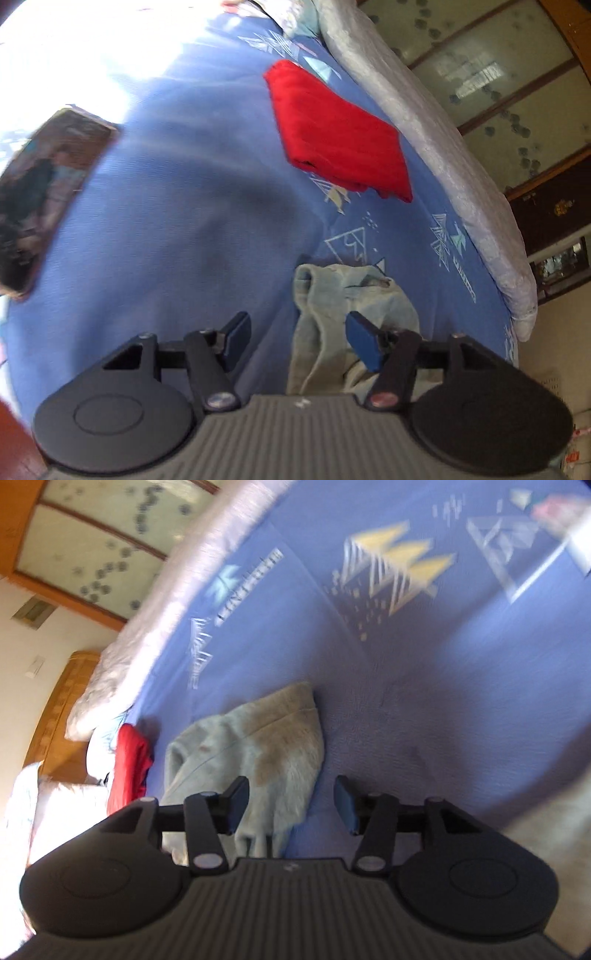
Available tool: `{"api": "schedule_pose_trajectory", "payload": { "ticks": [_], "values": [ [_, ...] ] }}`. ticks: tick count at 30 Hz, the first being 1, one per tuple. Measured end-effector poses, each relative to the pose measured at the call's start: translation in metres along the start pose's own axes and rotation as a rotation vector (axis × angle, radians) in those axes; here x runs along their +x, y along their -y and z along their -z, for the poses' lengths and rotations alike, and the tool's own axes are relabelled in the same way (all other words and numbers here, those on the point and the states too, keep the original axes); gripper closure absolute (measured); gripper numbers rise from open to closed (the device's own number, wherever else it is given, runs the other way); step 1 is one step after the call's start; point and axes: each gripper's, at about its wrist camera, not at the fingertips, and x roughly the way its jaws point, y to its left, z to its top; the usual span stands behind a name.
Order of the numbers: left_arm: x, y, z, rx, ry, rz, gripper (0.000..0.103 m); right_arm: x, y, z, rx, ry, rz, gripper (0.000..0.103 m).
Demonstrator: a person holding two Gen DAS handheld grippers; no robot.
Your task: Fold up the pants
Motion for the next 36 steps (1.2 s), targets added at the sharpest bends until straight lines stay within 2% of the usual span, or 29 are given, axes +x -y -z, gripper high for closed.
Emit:
{"api": "schedule_pose_trajectory", "payload": {
  "ticks": [1,2,3,4,5,6,8,10,12,14,16,17,18,19,23,26,30,33,36],
  "values": [
    [0.02,0.009,-0.007,0.023,-0.02,0.005,0.036,0.006,-0.001,0.0,0.021,0.001,-0.024,0.051],
    [0.042,0.017,-0.012,0.053,-0.042,-0.003,0.025,0.01,-0.006,0.0,0.031,-0.008,-0.038,0.057],
    [0.062,0.024,-0.013,0.073,-0.064,-0.023,0.029,0.016,-0.012,-0.001,0.025,-0.021,-0.033,0.09],
    [0.081,0.029,-0.014,0.087,-0.095,-0.044,0.039,0.019,-0.02,-0.004,0.0,-0.032,-0.008,0.093],
    [0.095,0.034,-0.012,0.107,-0.113,-0.079,0.067,0.017,-0.03,-0.007,-0.027,-0.028,0.004,0.094],
    [0.099,0.042,-0.012,0.135,-0.085,-0.114,0.079,0.01,-0.04,-0.014,-0.06,-0.003,-0.014,0.094],
    [0.101,0.057,-0.018,0.169,-0.09,-0.098,0.094,-0.018,-0.069,-0.033,-0.167,0.117,-0.072,0.094],
    [0.082,0.07,-0.03,0.178,-0.03,-0.025,0.095,-0.056,-0.1,-0.053,-0.265,0.259,-0.119,0.094],
    [0.051,0.084,-0.045,0.191,0.069,0.056,0.095,-0.097,-0.124,-0.072,-0.32,0.393,-0.193,0.094],
    [0.02,0.092,-0.057,0.173,0.186,0.13,0.095,-0.127,-0.14,-0.084,-0.351,0.483,-0.245,0.093],
    [0.005,0.094,-0.063,0.172,0.272,0.105,0.095,-0.137,-0.149,-0.091,-0.364,0.526,-0.216,0.082],
    [0.004,0.094,-0.065,0.172,0.286,0.061,0.095,-0.135,-0.149,-0.094,-0.361,0.533,-0.192,0.075],
    [0.008,0.092,-0.066,0.165,0.273,0.018,0.095,-0.134,-0.143,-0.095,-0.353,0.535,-0.161,0.056],
    [0.016,0.087,-0.066,0.156,0.243,-0.016,0.095,-0.129,-0.135,-0.093,-0.343,0.536,-0.113,0.05],
    [0.049,0.063,-0.052,0.119,0.118,-0.117,0.095,-0.096,-0.083,-0.083,-0.314,0.486,0.092,0.05],
    [0.055,0.041,-0.038,0.076,0.086,-0.129,0.095,-0.077,-0.031,-0.07,-0.238,0.424,0.186,0.05],
    [0.051,0.029,-0.036,0.049,0.079,-0.123,0.095,-0.078,0.034,-0.061,-0.103,0.399,0.3,0.05],
    [0.047,0.03,-0.041,0.051,0.098,-0.119,0.095,-0.072,0.057,-0.074,-0.017,0.386,0.318,0.052],
    [0.047,0.03,-0.044,0.034,0.118,-0.124,0.095,-0.063,0.049,-0.097,0.0,0.406,0.288,0.054]
  ]
}}
